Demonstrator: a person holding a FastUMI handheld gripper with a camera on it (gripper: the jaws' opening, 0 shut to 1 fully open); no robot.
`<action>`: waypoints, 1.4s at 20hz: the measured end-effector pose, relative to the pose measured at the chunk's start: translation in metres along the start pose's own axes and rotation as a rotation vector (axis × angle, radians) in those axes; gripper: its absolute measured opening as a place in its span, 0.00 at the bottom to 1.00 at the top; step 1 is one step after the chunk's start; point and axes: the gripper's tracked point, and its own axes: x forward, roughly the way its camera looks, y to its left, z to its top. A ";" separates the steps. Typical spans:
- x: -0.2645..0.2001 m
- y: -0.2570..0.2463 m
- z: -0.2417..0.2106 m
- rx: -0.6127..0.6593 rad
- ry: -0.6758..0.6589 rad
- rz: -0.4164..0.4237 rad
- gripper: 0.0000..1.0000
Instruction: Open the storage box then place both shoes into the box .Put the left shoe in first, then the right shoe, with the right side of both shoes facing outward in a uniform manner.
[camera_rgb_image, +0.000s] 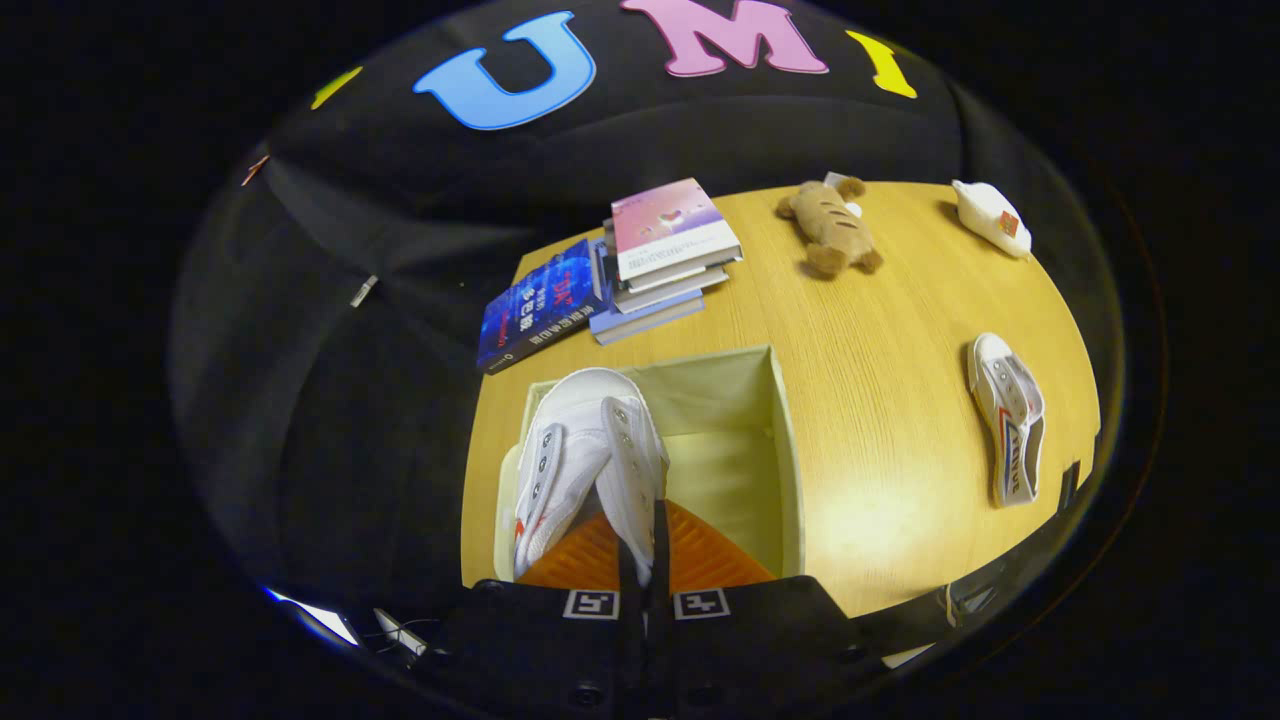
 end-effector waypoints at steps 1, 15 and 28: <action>0.006 -0.001 -0.005 0.028 0.014 -0.015 0.05; -0.006 0.023 -0.010 -0.039 0.061 0.184 0.77; -0.117 -0.208 0.062 -0.266 -0.244 -0.058 0.85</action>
